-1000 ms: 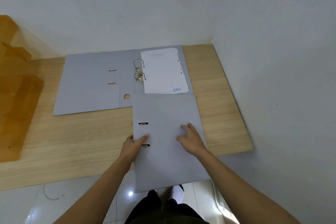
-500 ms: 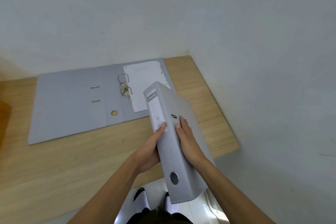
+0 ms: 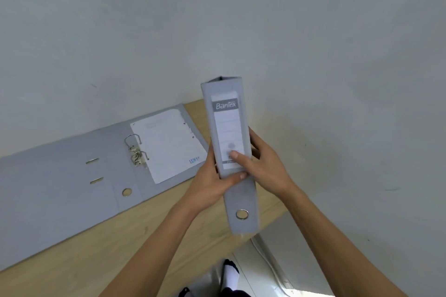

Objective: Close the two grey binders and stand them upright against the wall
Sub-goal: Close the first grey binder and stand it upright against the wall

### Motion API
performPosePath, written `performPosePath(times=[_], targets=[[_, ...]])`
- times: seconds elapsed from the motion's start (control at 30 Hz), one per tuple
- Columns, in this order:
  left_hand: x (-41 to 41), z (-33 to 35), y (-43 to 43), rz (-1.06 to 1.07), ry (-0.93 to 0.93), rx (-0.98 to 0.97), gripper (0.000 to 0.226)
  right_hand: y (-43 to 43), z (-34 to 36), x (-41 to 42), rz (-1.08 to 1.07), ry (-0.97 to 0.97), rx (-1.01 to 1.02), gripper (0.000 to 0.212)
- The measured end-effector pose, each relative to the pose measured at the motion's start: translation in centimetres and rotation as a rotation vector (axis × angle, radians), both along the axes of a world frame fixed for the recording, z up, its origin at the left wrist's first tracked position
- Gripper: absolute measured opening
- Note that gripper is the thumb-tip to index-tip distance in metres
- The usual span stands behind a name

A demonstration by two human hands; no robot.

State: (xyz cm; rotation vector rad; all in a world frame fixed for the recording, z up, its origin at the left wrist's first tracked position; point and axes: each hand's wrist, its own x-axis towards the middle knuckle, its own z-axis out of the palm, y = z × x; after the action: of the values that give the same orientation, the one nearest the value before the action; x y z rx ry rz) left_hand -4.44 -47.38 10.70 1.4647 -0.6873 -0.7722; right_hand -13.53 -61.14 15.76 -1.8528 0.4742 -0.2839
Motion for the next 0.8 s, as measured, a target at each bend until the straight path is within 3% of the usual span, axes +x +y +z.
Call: performPosePath(times=[0.33,0.53,0.8], targets=[[0.4,-3.2,-4.9,0.062,-0.210,0.109,0.093,-6.1,-2.9,-0.6,-0.021,-0.021,0.023,0.075],[1.5,-4.2,-8.4,0.083,-0.368,0.218,0.089,-10.6,-5.4,0.4,-0.097,0.049,-0.004,0.059],[5.3,-3.3,-13.9,0.035,-0.454,0.378,0.112,-13.7,-6.4,2.9,-0.261,0.057,-0.050,0.036]])
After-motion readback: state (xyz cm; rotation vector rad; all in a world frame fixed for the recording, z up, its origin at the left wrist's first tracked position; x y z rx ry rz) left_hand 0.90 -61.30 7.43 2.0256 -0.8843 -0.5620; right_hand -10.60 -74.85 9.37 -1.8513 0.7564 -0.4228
